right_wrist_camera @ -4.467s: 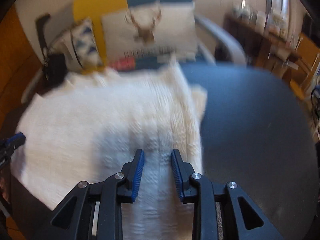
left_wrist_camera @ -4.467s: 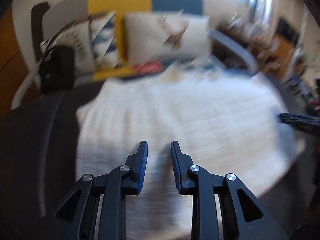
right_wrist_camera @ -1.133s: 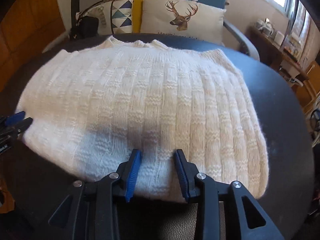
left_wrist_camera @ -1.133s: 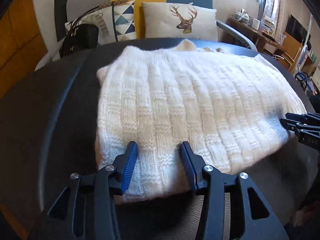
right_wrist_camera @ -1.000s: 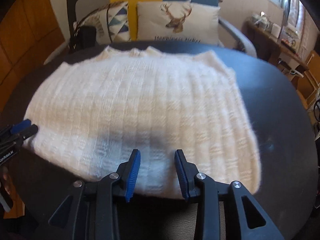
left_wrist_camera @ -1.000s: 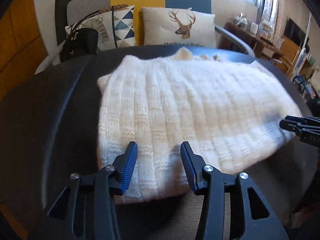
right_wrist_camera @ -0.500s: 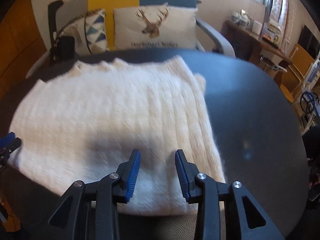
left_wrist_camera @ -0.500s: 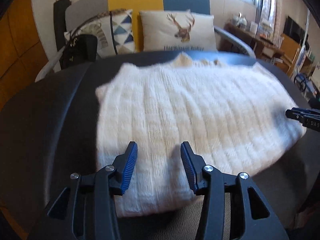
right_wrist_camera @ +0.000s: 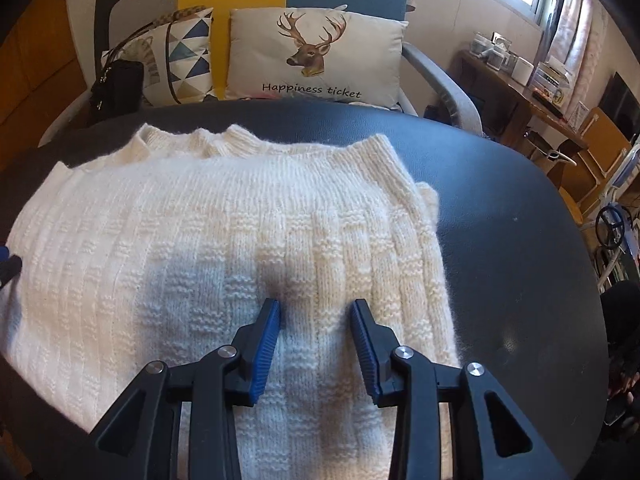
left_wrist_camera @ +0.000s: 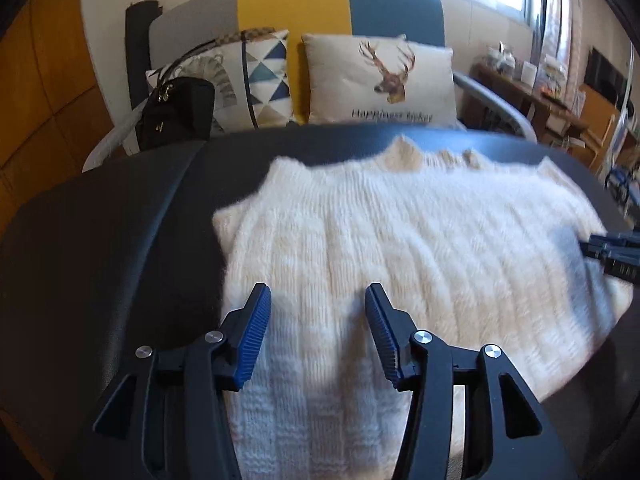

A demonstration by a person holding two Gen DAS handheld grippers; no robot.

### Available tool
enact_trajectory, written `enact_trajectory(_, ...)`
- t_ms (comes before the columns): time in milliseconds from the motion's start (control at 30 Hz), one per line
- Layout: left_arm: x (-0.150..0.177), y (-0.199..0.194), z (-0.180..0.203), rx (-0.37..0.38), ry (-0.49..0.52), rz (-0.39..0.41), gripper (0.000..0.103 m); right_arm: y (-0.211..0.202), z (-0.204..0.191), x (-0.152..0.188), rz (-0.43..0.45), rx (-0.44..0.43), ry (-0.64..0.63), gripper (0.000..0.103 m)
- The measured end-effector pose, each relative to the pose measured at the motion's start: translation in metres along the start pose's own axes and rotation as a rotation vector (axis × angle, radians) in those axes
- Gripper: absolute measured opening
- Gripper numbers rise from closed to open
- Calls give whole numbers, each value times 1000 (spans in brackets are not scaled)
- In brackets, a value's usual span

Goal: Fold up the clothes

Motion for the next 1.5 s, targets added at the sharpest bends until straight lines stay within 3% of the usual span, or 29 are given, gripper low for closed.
enact_trajectory(233, -33, 17, -21, -61, 9, 14, 52, -2, 1, -18, 54, 31, -34, 37)
enact_trajectory(333, -27, 39, -27, -100, 31, -55, 52, 4, 7, -30, 77, 37, -4, 37)
enact_trajectory(433, -13, 54, -28, -93, 24, -87, 58, 29, 18, -25, -13, 35, 37, 38)
enact_trajectory(567, -21, 42, -33, -76, -10, -42, 60, 18, 31, -39, 5, -51, 108, 37)
enact_trajectory(700, -45, 41, -37, -61, -24, 4, 60, 18, 45, -67, 33, -54, 148, 37)
enact_trajectory(800, -49, 62, -35, -101, 29, -51, 60, 36, 42, -80, 15, -84, 133, 38)
enact_trajectory(833, -45, 72, -35, -94, 33, -85, 60, 52, 41, -76, -39, -99, 131, 38)
enact_trajectory(900, -41, 85, -37, -79, 34, -129, 60, 58, 41, -76, -58, -92, 114, 38)
enact_trajectory(933, -46, 81, -39, -70, 25, -106, 60, 60, 41, -76, -66, -89, 108, 38)
enact_trajectory(1000, -55, 73, -44, -56, 6, -59, 60, 44, 43, -91, 0, -122, 139, 38)
enact_trajectory(1100, -68, 73, -50, -56, -9, -20, 60, 51, 27, -102, -20, -166, 109, 38)
enact_trajectory(1167, -68, 84, -51, -80, 5, -53, 60, 57, 18, -108, -34, -192, 90, 38)
enact_trajectory(1233, -60, 104, -49, -97, 41, -129, 60, 86, 22, -103, -96, -117, 74, 37)
enact_trajectory(1267, -57, 111, -49, -96, 46, -147, 60, 92, 22, -102, -92, -119, 65, 38)
enact_trajectory(1400, -63, 104, -57, -39, -19, -97, 60, 89, 25, -105, -110, -140, 95, 37)
enact_trajectory(1500, -76, 94, -59, -4, -60, -48, 60, 70, 7, -113, -54, -187, 68, 37)
Point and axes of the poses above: each gripper's, at about its wrist camera, not at the fingertips, and y roughly the way its jaws point, z to its right, x to its underside, the point moved 8 cm from there along y, roughly the way its jaws point, and after that the axes turned 12 degrees about y, right-handed, at the moved point
